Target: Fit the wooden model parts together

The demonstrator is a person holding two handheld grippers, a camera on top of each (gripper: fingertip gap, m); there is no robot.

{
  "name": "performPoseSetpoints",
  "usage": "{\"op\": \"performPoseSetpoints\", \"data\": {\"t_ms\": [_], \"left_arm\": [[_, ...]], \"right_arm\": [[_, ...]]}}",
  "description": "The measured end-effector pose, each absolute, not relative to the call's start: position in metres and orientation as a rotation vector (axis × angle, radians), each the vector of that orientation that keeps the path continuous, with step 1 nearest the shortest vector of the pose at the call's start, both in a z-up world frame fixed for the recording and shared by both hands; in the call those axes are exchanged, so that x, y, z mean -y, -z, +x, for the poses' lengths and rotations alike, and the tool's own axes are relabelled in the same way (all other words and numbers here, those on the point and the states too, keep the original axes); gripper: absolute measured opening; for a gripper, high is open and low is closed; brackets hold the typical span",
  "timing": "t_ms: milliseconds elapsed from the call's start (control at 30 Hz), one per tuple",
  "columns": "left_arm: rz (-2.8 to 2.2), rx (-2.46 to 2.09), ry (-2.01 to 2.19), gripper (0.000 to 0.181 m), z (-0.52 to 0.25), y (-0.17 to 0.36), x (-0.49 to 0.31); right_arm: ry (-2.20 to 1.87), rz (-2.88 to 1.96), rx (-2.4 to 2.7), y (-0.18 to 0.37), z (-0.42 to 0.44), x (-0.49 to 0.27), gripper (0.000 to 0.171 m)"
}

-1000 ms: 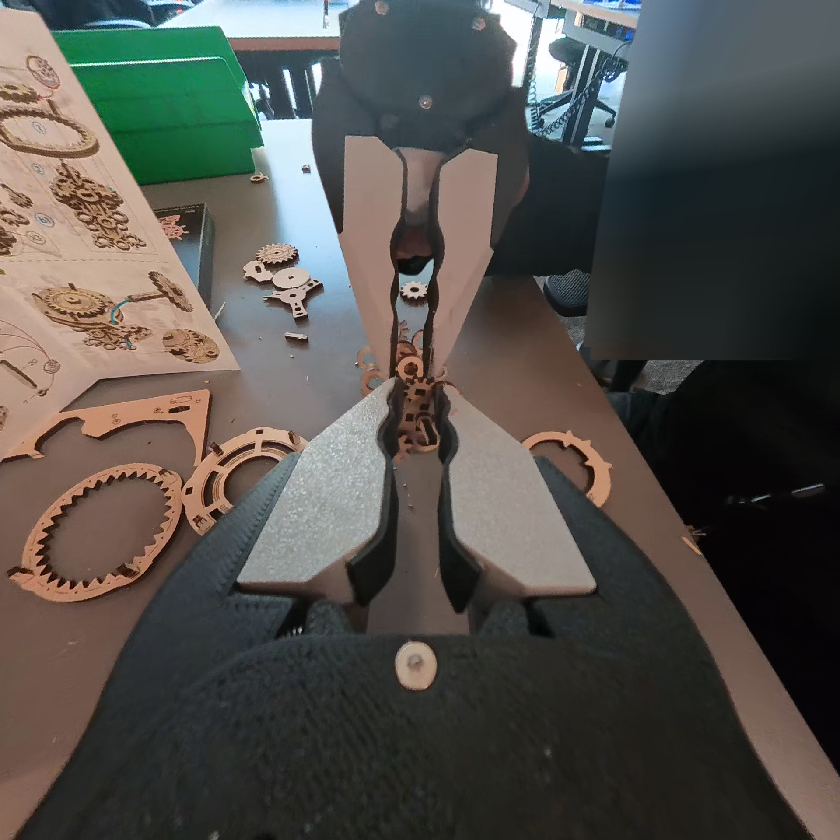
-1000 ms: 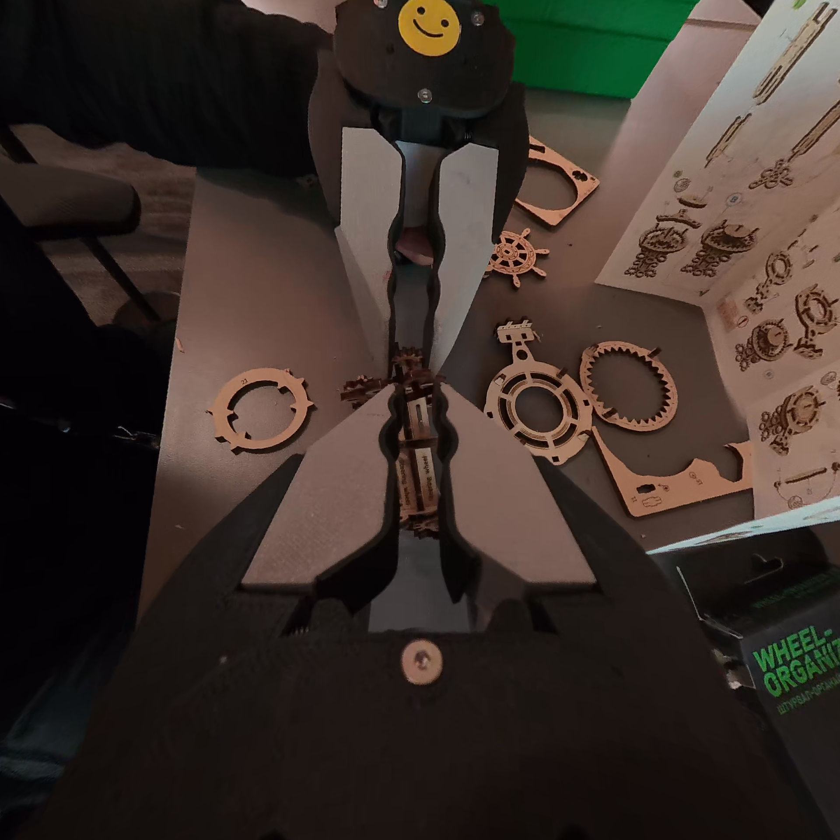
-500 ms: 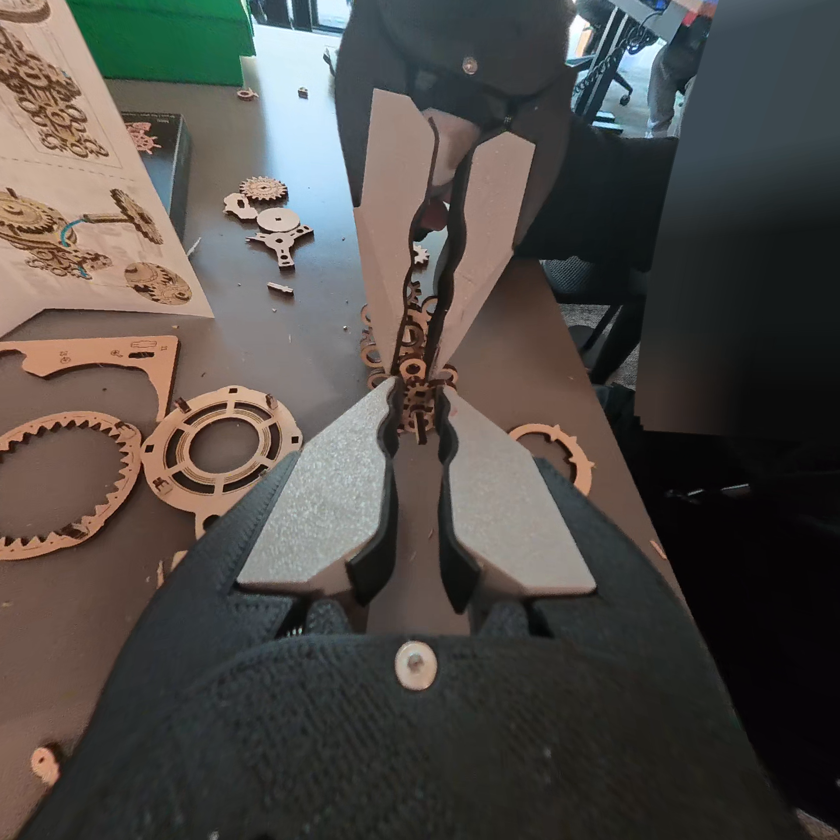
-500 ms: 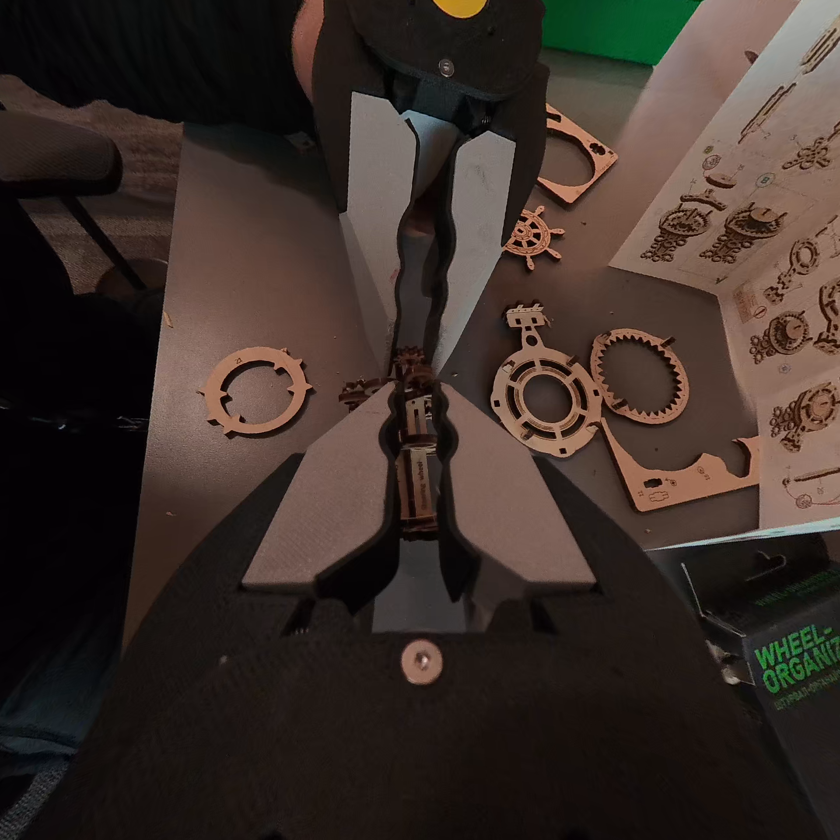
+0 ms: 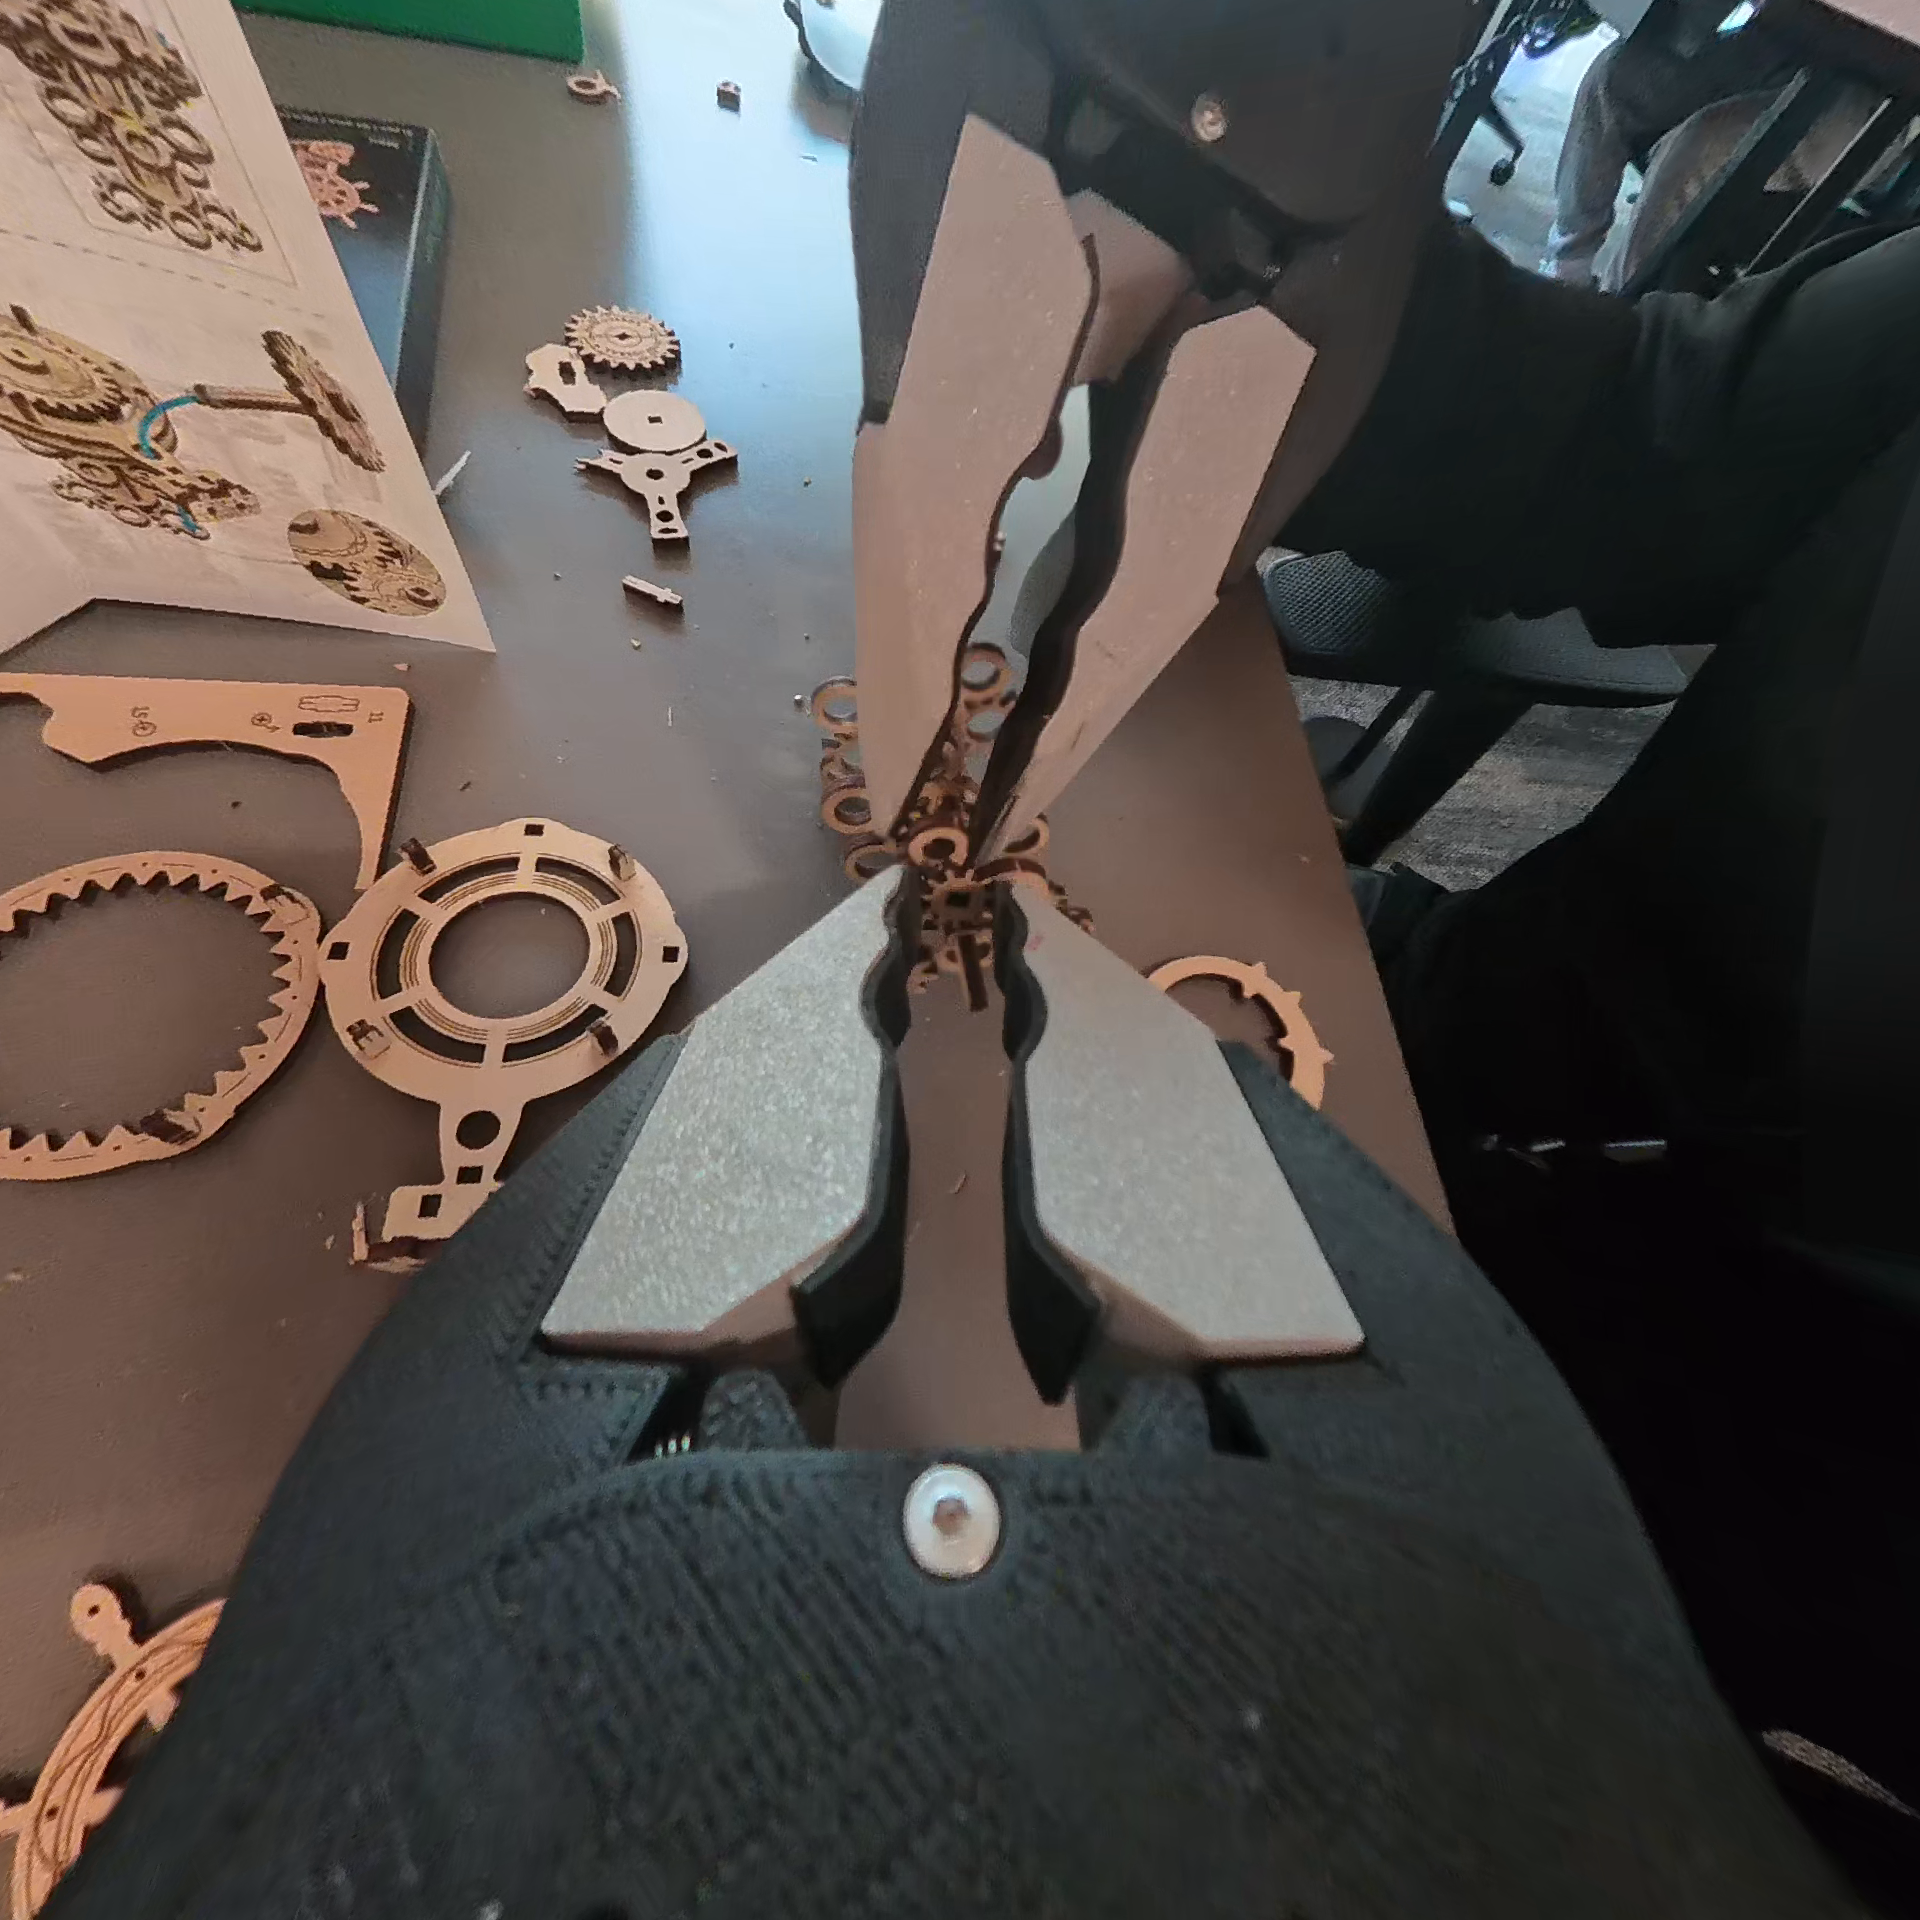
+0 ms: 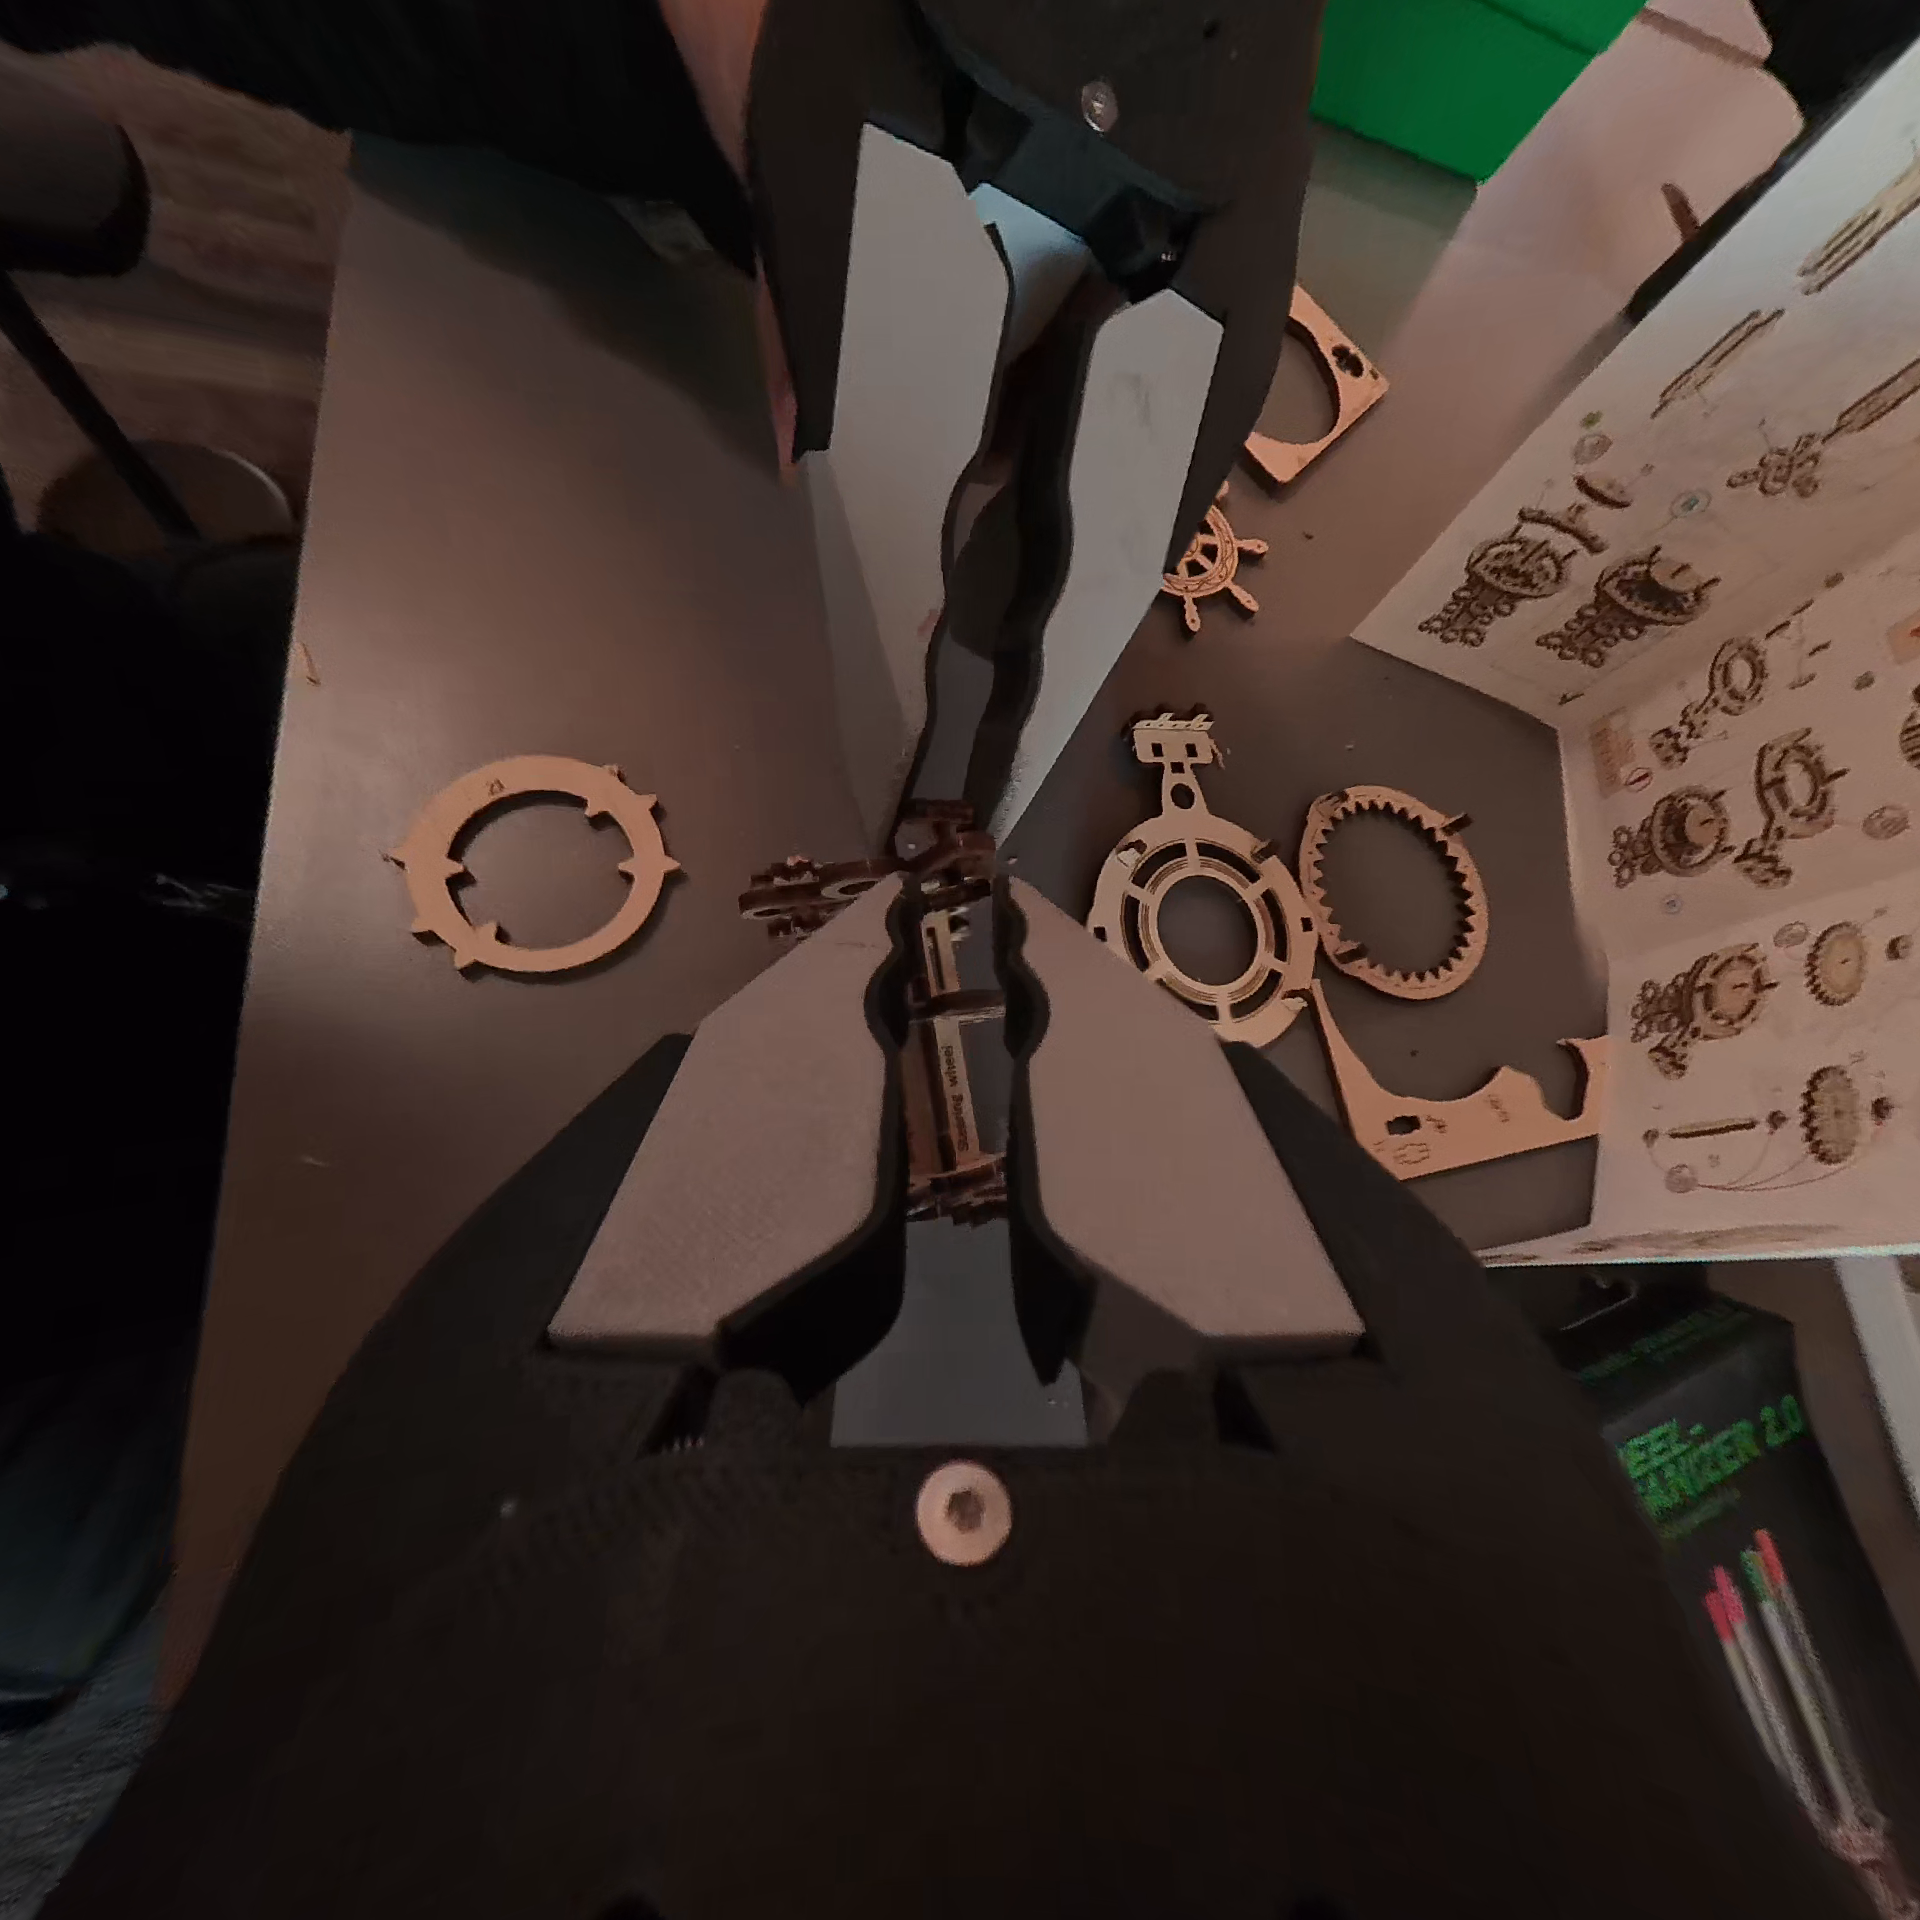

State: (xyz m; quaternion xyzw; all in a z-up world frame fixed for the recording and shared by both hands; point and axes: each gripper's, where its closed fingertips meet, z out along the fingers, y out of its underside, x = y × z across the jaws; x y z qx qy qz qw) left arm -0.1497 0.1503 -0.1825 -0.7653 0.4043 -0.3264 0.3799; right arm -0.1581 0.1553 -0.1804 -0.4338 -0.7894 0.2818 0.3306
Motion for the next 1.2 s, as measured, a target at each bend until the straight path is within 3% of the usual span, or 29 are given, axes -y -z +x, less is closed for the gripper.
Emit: {"op": "performPoseSetpoints", "data": {"t_ms": [367, 567, 667, 1200], "left_arm": [[-1.921, -0.994, 0.921, 0.011, -0.15, 0.185, -0.154], [-1.914, -0.992, 0.938, 0.011, -0.15, 0.184, -0.154], [-1.914, -0.995, 0.937, 0.011, -0.15, 0.184, -0.154], [-1.921, -0.979, 0.899, 0.011, -0.152, 0.185, -0.157]], "right_arm": [[-0.777, -1.104, 2.074, 0.183, -0.154, -0.166, 0.008], [-0.963, -1.103, 2.114, 0.181, -0.152, -0.163, 0.017], [-0.967, -1.105, 2.163, 0.184, -0.152, -0.165, 0.01], [-1.007, -1.049, 2.274, 0.185, -0.158, -0.161, 0.008]]}}
